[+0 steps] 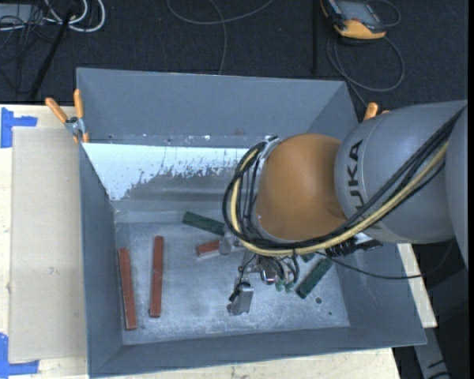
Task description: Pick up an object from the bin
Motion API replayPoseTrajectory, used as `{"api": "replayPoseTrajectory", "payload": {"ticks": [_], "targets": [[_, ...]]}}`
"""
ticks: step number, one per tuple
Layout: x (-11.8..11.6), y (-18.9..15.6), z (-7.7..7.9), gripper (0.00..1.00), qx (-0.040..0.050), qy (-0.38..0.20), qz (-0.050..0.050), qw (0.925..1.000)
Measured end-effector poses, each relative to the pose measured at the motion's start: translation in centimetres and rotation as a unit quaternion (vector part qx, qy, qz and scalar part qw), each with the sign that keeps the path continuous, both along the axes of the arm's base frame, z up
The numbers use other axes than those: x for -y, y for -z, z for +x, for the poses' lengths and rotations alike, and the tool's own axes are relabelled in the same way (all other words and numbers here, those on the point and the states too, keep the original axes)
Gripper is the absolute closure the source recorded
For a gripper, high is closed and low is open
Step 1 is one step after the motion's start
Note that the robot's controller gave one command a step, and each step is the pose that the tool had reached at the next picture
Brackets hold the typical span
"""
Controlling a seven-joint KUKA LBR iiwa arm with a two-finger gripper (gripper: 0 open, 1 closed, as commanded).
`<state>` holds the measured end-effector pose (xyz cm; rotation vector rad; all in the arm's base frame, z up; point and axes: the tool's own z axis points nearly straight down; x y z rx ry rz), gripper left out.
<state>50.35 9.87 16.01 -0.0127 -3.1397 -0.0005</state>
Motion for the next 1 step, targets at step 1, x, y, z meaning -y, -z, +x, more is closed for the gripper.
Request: {"api": "replayPoseTrajectory", "payload": {"ticks": [1], "targets": [[1.52,2.17,4.41,0.0,0.0017,-0.056,0.0,0.9984]]}}
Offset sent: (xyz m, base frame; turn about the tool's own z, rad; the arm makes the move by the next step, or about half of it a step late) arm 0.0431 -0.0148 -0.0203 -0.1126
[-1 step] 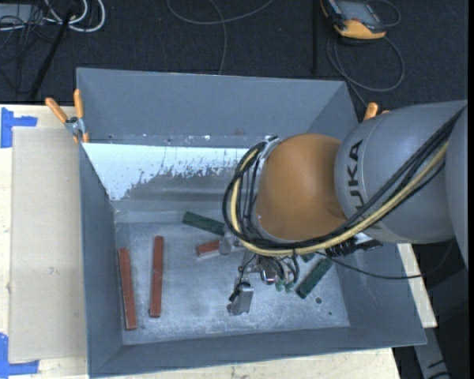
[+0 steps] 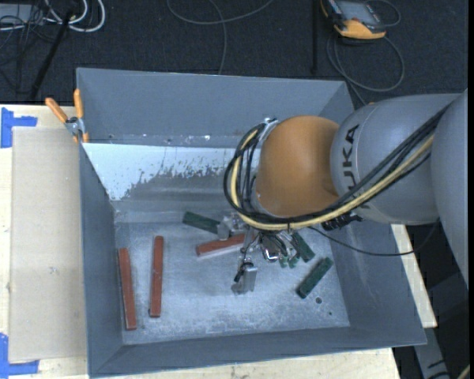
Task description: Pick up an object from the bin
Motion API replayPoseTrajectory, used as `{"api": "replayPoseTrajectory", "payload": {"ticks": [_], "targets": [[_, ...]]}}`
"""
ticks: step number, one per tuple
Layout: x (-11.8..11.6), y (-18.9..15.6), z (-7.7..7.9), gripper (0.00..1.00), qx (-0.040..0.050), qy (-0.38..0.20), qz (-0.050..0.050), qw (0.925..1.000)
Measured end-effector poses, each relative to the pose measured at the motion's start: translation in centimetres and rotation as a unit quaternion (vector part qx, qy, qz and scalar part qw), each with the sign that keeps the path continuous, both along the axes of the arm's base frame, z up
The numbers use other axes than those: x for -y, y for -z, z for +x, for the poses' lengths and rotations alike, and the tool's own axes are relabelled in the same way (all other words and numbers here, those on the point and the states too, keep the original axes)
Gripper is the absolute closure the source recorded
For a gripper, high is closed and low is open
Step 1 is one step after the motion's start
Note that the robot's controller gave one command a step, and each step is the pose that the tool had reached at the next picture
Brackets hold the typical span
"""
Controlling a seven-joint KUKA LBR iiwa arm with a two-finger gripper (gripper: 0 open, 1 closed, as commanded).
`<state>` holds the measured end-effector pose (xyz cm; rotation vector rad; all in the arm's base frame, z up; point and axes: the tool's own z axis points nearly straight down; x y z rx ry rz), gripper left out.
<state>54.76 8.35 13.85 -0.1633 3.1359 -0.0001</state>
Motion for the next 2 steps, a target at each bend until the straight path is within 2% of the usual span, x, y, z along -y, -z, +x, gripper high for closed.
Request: {"api": "replayPoseTrajectory", "payload": {"ticks": [1,2], "targets": [[2.8,7.0,4.3,0.0,-0.0001,0.157,0.0,0.9875],[4.1,6.8,5.9,0.0,0.0006,-0.015,0.0,0.9999]]}}
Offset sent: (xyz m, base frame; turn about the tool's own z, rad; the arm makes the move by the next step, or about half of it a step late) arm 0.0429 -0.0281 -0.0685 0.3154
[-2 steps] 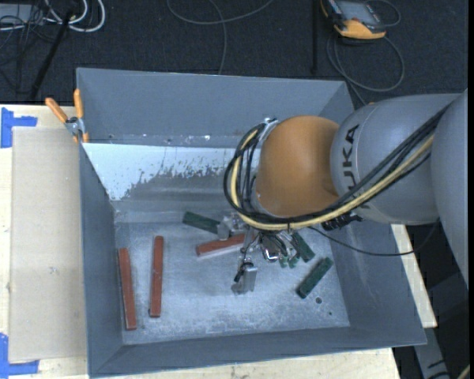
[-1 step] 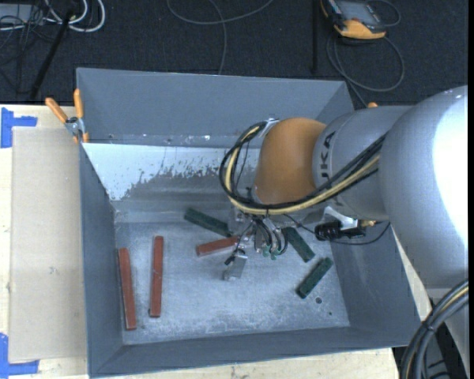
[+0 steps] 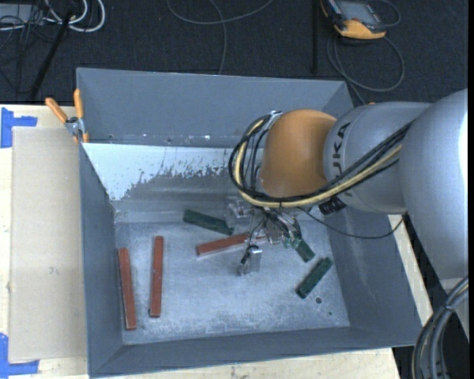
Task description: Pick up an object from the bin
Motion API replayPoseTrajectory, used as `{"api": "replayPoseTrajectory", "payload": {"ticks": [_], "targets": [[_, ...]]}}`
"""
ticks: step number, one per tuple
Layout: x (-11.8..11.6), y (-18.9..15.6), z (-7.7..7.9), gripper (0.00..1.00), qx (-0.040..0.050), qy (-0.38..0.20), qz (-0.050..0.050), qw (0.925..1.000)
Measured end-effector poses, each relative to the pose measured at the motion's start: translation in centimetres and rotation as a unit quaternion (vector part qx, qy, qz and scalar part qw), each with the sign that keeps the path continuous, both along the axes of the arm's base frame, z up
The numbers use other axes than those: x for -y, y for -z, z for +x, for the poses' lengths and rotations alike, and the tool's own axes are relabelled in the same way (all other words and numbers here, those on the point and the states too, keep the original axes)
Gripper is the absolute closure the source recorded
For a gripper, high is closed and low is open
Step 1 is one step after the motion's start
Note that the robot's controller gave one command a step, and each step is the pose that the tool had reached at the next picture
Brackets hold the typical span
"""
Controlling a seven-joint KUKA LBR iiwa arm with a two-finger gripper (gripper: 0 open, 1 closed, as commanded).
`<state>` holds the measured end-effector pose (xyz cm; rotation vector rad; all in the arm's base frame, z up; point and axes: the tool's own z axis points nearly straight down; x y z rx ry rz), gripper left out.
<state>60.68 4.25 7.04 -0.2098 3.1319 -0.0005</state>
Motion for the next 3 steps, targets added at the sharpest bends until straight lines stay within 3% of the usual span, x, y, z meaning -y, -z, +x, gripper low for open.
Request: {"api": "replayPoseTrajectory", "payload": {"ticks": [1,2,3], "targets": [[0.5,0.0,1.3,0.0,-0.001,0.193,0.001,0.9811],[0.5,0.0,1.3,1.0,-0.0012,0.193,0.001,0.9813],[1.1,-15.1,1.6,1.0,0.0036,0.188,0.002,0.9822]]}}
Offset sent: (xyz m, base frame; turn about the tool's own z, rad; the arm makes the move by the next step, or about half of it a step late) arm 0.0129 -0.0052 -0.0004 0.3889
